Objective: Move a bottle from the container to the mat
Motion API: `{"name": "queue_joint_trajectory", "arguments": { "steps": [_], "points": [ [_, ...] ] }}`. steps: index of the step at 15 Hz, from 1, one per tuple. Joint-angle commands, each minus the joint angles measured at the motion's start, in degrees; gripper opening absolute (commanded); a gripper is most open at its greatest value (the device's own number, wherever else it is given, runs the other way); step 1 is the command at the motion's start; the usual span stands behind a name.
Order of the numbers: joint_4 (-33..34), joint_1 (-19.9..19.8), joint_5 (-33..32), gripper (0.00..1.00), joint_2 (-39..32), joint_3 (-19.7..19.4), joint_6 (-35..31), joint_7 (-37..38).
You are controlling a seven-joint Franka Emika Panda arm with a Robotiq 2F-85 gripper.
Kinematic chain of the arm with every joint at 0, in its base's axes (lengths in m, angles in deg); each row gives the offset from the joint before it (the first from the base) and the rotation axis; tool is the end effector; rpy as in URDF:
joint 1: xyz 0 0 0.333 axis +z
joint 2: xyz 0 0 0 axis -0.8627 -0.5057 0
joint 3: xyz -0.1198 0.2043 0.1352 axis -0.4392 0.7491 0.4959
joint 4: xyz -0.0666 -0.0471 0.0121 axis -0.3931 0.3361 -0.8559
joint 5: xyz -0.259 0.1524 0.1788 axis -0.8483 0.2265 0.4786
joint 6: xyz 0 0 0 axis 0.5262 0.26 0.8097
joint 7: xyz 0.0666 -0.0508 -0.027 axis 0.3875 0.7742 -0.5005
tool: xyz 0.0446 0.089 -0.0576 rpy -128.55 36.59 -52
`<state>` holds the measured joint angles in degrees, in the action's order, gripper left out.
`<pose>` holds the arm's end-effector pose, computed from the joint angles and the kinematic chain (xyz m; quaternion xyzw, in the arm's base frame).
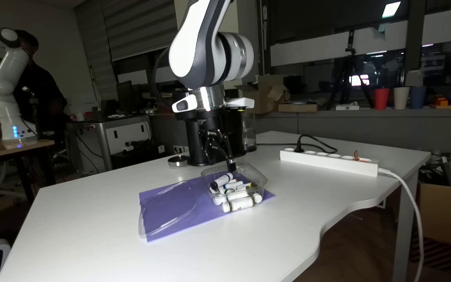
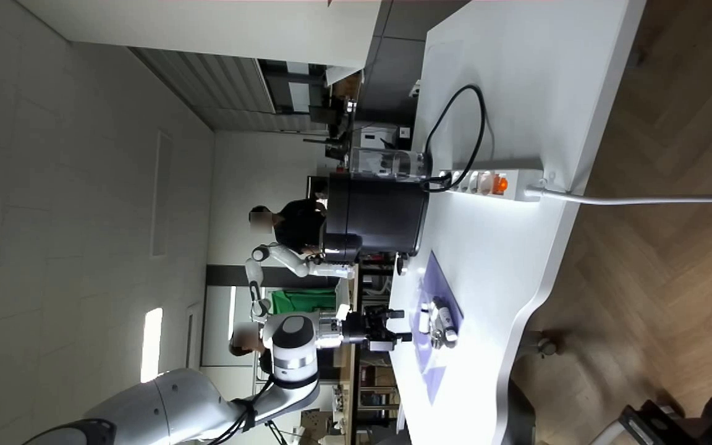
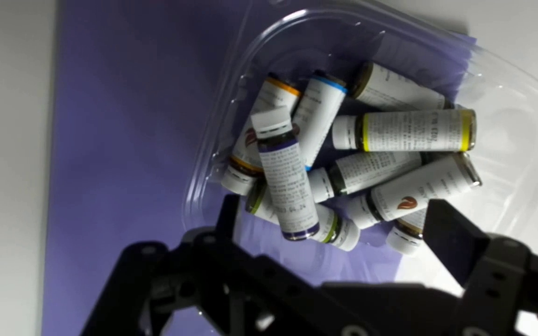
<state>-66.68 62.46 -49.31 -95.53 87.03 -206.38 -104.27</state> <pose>0.5825 0.0943 0.1828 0.6398 0.7673 -0.0299 0.0307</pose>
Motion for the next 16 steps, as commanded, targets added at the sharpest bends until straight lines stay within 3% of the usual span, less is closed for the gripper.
{"name": "queue_joint_trajectory", "arguments": {
  "steps": [1, 10, 16],
  "points": [
    [1.26, -0.31, -0.37, 1.00, -0.74, 0.21, 0.61, 0.68],
    [2.47, -0.40, -0.26, 1.00, -1.59, 0.11, 0.79, 0.71],
    [1.18, -2.06, 0.45, 1.00, -2.64, 0.94, -5.98, -0.89]
  ]
}}
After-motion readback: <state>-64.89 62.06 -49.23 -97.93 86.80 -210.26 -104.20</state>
